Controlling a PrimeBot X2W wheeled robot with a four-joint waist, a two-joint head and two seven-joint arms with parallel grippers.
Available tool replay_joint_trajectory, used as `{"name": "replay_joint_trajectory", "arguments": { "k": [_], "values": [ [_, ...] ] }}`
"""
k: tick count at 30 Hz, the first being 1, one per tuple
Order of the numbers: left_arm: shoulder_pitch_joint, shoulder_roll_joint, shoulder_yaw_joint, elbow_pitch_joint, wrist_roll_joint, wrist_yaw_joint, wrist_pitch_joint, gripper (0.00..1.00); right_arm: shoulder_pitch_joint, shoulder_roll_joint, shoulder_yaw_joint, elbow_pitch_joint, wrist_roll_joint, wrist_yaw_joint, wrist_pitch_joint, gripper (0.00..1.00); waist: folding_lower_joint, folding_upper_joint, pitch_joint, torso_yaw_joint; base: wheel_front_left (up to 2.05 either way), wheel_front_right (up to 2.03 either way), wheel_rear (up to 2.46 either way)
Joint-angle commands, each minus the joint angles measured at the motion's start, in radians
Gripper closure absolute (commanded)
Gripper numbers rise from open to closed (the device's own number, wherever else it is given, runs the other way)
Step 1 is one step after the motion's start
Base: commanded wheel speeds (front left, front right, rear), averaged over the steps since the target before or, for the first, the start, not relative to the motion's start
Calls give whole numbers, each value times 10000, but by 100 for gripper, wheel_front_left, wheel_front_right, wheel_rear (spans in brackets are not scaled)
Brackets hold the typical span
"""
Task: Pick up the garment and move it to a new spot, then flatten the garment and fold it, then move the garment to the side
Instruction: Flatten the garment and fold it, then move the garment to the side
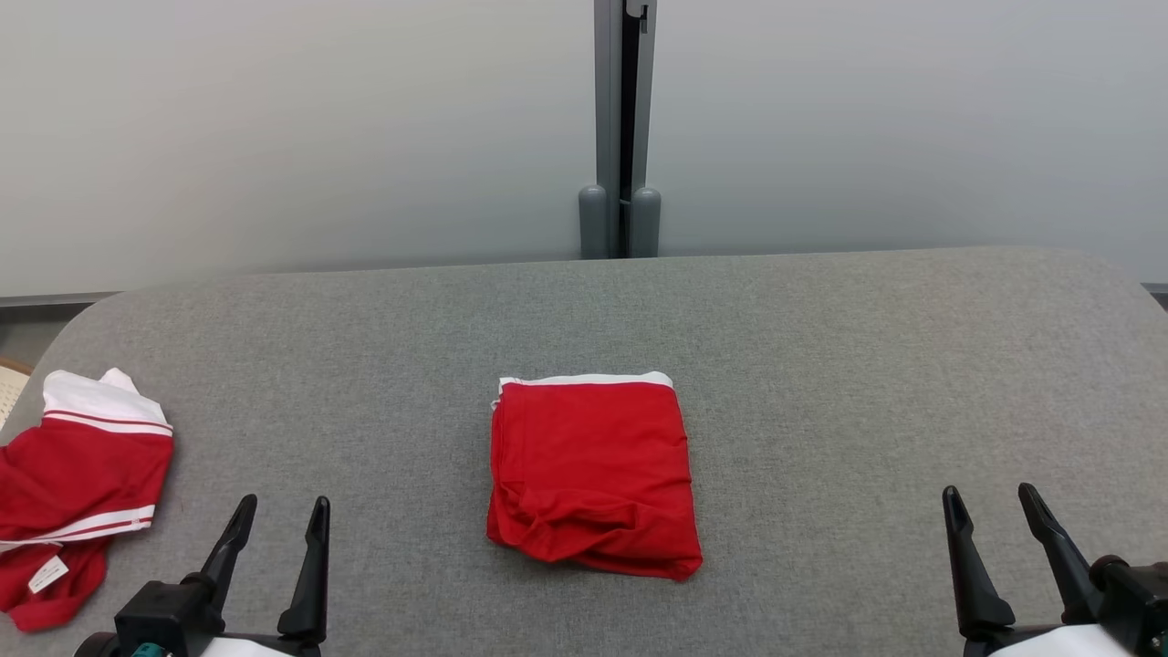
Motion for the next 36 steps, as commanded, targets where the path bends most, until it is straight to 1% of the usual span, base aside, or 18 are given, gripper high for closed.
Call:
{"name": "replay_joint_trajectory", "arguments": {
  "k": [1, 7, 15, 20, 22, 25, 26, 28, 33, 34, 36],
  "values": [
    [108, 62, 39, -68, -51, 66, 20, 0, 85, -22, -30, -72, -8, -4, 32, 0, 0, -1, 23, 20, 0, 0, 0],
    [102, 101, 36, -193, -72, 161, 85, 0, 30, -22, -31, -109, -31, -4, 25, 0, 0, -1, 78, 69, 0, 0, 0],
    [-25, 169, -46, -292, -109, 135, 131, 0, -90, -22, -138, 17, 36, -4, -105, 0, 0, -1, 209, 170, 0, 0, 0],
    [-425, 158, -211, -351, -117, -1, 162, 0, -283, -16, -201, 228, 4, -4, -77, 0, 0, -1, 467, 605, 0, 0, 0],
    [-705, 143, -314, -396, -118, -113, 168, 0, -503, -22, -164, 394, -144, -4, -36, 0, 0, -1, 774, 888, 0, 0, 0],
    [-1240, 134, -472, -398, -100, -341, 76, 0, -1104, -17, 53, 895, -204, -4, 45, 0, 0, -1, 1338, 1372, 0, 0, 0],
    [-1423, 132, -511, -349, -85, -403, 47, 0, -1373, -20, 171, 1151, -94, -4, 59, 0, 0, -1, 1499, 1522, 0, 0, 0],
    [-1838, 76, -643, -248, -104, -563, -48, 0, -1902, -16, 388, 1705, -259, -2, 64, 0, 0, -1, 1861, 1878, 0, 0, 0],
    [-2637, -45, -854, 168, -219, -837, -331, 0, -3128, -26, 1030, 3409, -184, -4, 18, 0, 0, -1, 2459, 2512, 0, 0, 0],
    [-2831, -107, -919, 366, -231, -913, -410, 0, -3407, -30, 1178, 4107, -122, -4, 6, 0, 0, -1, 2561, 2673, 0, 0, 0],
    [-2983, -147, -963, 538, -242, -960, -474, 0, -3596, -28, 1290, 4644, 11, -4, 30, 0, 0, -1, 2609, 2776, 0, 0, 0]
  ]
}}
